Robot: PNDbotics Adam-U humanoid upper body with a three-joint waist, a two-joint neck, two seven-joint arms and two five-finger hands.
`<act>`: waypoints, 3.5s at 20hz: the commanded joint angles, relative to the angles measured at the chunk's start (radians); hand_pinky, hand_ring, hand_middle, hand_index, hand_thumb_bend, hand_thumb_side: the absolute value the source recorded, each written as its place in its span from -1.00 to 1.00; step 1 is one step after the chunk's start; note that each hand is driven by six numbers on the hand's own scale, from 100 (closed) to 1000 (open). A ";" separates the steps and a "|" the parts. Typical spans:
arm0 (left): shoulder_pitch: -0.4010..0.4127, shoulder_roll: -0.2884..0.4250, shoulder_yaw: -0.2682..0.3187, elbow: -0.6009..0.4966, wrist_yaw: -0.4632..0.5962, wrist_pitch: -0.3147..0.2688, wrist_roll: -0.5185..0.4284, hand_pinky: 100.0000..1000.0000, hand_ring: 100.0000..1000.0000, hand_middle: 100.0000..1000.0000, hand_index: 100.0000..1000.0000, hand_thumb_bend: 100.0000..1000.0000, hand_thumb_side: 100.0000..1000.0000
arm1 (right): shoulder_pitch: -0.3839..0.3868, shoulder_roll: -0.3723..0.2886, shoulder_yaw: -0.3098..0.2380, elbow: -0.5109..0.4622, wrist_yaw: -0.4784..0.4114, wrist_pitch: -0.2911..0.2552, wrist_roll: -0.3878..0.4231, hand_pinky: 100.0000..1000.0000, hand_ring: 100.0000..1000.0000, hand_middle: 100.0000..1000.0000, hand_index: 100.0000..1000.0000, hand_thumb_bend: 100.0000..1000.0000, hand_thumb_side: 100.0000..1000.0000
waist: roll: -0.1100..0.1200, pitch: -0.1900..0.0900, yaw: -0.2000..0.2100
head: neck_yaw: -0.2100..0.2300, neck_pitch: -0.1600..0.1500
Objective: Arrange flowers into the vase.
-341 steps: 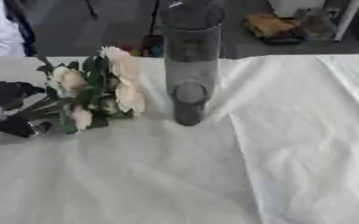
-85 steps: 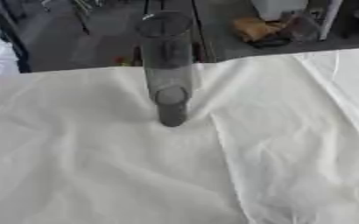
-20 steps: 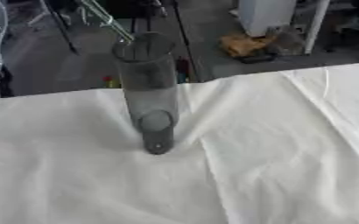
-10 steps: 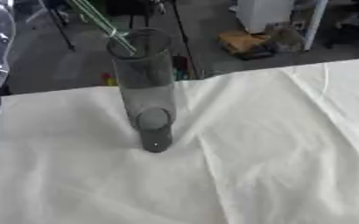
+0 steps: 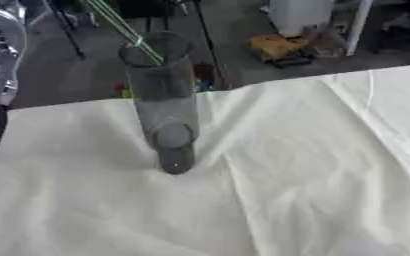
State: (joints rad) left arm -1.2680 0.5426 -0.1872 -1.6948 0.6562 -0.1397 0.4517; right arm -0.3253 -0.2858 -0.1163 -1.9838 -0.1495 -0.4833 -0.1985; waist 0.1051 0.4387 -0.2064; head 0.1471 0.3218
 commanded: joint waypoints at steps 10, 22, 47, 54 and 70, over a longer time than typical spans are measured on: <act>-0.020 0.030 0.002 0.021 -0.035 -0.011 -0.051 -1.00 -1.00 -1.00 -1.00 -1.00 -0.70 | -0.007 -0.005 -0.007 -0.016 0.009 0.003 0.006 0.72 0.63 0.25 0.80 -1.00 1.00 | -0.005 -0.015 0.005 | 0.004 -0.033; -0.018 0.063 0.019 0.043 -0.013 -0.005 -0.009 -1.00 -1.00 -1.00 -1.00 -1.00 -0.71 | 0.006 -0.009 -0.010 -0.016 0.008 0.008 0.001 0.71 0.63 0.25 0.80 -1.00 1.00 | -0.009 -0.034 0.024 | -0.011 -0.015; -0.010 0.056 0.007 0.041 -0.098 -0.043 -0.041 -1.00 -1.00 -1.00 -1.00 -1.00 -0.73 | -0.005 0.003 -0.003 -0.016 -0.006 0.009 0.024 0.72 0.64 0.24 0.81 -1.00 1.00 | -0.010 0.006 -0.006 | 0.015 -0.046; -0.011 0.050 -0.004 0.053 -0.103 -0.032 -0.046 -1.00 -1.00 -1.00 -1.00 -1.00 -0.71 | -0.006 0.007 -0.001 -0.016 0.000 0.013 0.028 0.72 0.64 0.23 0.81 -1.00 0.99 | -0.007 0.014 -0.011 | 0.020 -0.046; -0.036 0.049 -0.040 0.139 -0.188 -0.004 -0.089 -1.00 -1.00 -1.00 -1.00 -1.00 -0.44 | -0.008 0.008 0.002 -0.016 0.001 0.017 0.036 0.72 0.64 0.23 0.82 -1.00 0.98 | 0.007 0.016 -0.029 | 0.033 -0.060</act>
State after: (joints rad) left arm -1.2781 0.5705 -0.2315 -1.5565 0.4808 -0.1436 0.3707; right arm -0.3252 -0.2679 -0.1133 -1.9838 -0.1516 -0.4645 -0.1666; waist 0.1193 0.4774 -0.2343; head 0.1756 0.2785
